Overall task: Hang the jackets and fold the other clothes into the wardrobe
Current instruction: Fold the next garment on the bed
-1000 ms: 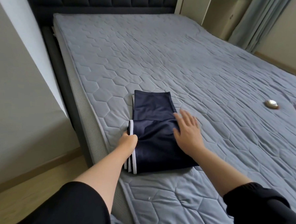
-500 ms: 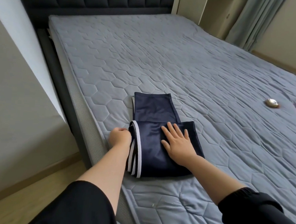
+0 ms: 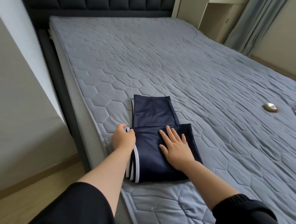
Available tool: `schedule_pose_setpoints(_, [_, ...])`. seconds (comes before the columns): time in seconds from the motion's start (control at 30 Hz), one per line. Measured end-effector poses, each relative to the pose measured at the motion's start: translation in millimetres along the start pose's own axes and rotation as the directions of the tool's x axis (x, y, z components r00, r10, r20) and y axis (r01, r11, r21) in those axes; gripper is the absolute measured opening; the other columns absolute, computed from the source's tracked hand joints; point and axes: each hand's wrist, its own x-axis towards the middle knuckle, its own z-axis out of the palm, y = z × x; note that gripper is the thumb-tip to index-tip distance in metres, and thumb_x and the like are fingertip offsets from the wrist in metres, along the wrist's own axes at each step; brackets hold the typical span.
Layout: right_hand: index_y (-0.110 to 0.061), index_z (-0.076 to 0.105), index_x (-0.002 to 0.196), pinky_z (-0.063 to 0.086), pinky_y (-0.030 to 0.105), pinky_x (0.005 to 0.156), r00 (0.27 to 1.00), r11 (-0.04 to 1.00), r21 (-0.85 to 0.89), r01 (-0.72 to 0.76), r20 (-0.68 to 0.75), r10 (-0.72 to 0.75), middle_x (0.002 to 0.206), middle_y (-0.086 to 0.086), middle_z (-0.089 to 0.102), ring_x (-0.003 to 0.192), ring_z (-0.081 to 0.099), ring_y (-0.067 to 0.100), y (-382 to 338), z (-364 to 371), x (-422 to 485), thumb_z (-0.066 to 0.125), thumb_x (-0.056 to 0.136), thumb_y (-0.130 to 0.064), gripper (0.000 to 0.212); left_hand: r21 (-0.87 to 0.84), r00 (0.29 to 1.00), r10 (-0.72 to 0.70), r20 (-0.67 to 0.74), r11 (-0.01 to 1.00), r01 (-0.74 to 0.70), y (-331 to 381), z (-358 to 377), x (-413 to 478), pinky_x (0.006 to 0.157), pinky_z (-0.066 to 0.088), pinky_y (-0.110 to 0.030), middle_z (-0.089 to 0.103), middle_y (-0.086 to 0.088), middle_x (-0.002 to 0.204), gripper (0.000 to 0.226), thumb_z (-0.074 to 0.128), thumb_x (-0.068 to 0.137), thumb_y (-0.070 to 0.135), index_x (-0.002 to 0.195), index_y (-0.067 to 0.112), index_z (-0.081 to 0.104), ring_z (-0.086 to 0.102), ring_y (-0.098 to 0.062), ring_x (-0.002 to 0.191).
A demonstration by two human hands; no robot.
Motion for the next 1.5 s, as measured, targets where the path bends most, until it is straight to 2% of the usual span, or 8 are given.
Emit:
schedule_pose_setpoints(0.17, [-0.023, 0.01, 0.153, 0.002, 0.043, 0.118, 0.987, 0.982, 0.125, -0.142, -0.057, 0.15, 0.161, 0.001, 0.009, 0.148, 0.004, 0.019, 1, -11, -5, 0.026, 0.101, -0.046, 0.059, 0.263, 0.975, 0.218, -0.05, 0.944, -0.198, 2, -7, -7, 0.086, 0.044, -0.037, 0.059, -0.011, 0.124, 0.042, 0.051, 0.093, 0.014, 0.134, 0.014, 0.046, 0.056, -0.033, 0.11])
schedule_pose_setpoints(0.27, [-0.014, 0.028, 0.15, 0.005, 0.036, 0.119, 0.975, 0.984, 0.09, 0.157, -0.172, -0.14, 0.159, 0.005, 0.02, 0.147, 0.015, 0.022, 6, -17, -28, 0.04, 0.099, -0.039, 0.058, 0.369, 0.619, 0.775, 0.127, 0.542, -0.755, 10, -6, -18, 0.09, 0.043, -0.042, 0.059, -0.014, 0.117, 0.045, 0.051, 0.083, -0.003, 0.127, 0.006, 0.057, 0.053, -0.037, 0.109])
schedule_pose_setpoints(0.47, [-0.008, 0.051, 0.137, 0.033, 0.049, 0.111, 0.905, 0.904, -0.105, 0.414, -0.059, -0.421, 0.148, 0.011, 0.042, 0.136, 0.04, 0.028, 10, -14, -74, 0.067, 0.075, -0.05, 0.077, 0.592, 0.591, 0.304, 0.747, 0.099, -0.8, -4, 13, -32, 0.116, 0.008, -0.047, 0.017, 0.001, 0.159, 0.047, 0.028, 0.101, 0.029, 0.149, 0.028, 0.028, 0.009, -0.021, 0.146])
schedule_pose_setpoints(0.67, [-0.009, 0.073, 0.089, 0.057, 0.034, 0.068, 0.817, 0.83, -0.318, 0.458, -0.217, -0.534, 0.088, 0.008, 0.071, 0.078, 0.069, 0.028, 4, -27, -74, 0.08, 0.054, -0.002, 0.037, 0.561, 0.581, 0.257, 0.772, 0.153, -0.814, -16, 5, -30, 0.116, -0.001, -0.048, 0.0, 0.005, 0.161, 0.051, 0.024, 0.101, 0.042, 0.151, 0.033, 0.017, -0.007, -0.018, 0.147])
schedule_pose_setpoints(0.83, [-0.01, 0.055, 0.054, 0.033, 0.022, 0.038, 0.84, 0.914, -0.037, 0.405, -0.379, -0.388, 0.047, 0.001, 0.051, 0.04, 0.05, 0.024, -19, -75, -61, 0.063, 0.039, 0.0, 0.02, 0.391, 0.501, 0.086, 0.861, 0.517, -0.762, 8, -10, -36, 0.118, 0.008, -0.035, 0.02, 0.004, 0.158, 0.046, 0.032, 0.102, 0.039, 0.147, 0.028, 0.035, 0.015, -0.015, 0.146])
schedule_pose_setpoints(0.97, [-0.017, 0.059, 0.074, 0.031, 0.029, 0.055, 0.967, 0.993, 0.08, 0.084, -0.246, -0.062, 0.064, 0.002, 0.054, 0.065, 0.052, 0.03, -19, -122, -39, 0.052, 0.066, -0.006, 0.015, 0.211, 0.426, -0.121, 0.897, 0.963, -0.17, 26, -27, -44, 0.106, 0.034, -0.028, 0.061, -0.003, 0.128, 0.055, 0.033, 0.098, 0.05, 0.125, 0.011, 0.06, 0.054, -0.017, 0.119])
schedule_pose_setpoints(1.1, [-0.018, 0.056, 0.068, 0.038, 0.027, 0.052, 0.998, 0.987, 0.16, -0.017, -0.053, 0.026, 0.071, 0.001, 0.055, 0.07, 0.052, 0.025, -21, -149, -12, 0.048, 0.067, -0.006, 0.015, 0.068, 0.231, -0.117, 0.966, 0.975, 0.21, 23, -43, -46, 0.076, 0.049, -0.024, 0.072, -0.005, 0.09, 0.071, 0.016, 0.098, 0.056, 0.096, 0.008, 0.068, 0.066, -0.015, 0.087])
schedule_pose_setpoints(1.5, [-0.014, 0.054, 0.125, 0.045, 0.033, 0.087, 0.994, 0.988, 0.107, -0.11, 0.004, 0.111, 0.127, 0.008, 0.054, 0.115, 0.05, 0.028, -5, -113, 54, 0.051, 0.081, -0.007, 0.044, -0.4, 0.672, -0.124, 0.73, 0.719, 0.568, -17, -30, -13, 0.096, 0.044, -0.045, 0.062, -0.009, 0.127, 0.076, 0.028, 0.085, 0.076, 0.132, 0.021, 0.054, 0.057, -0.029, 0.116])
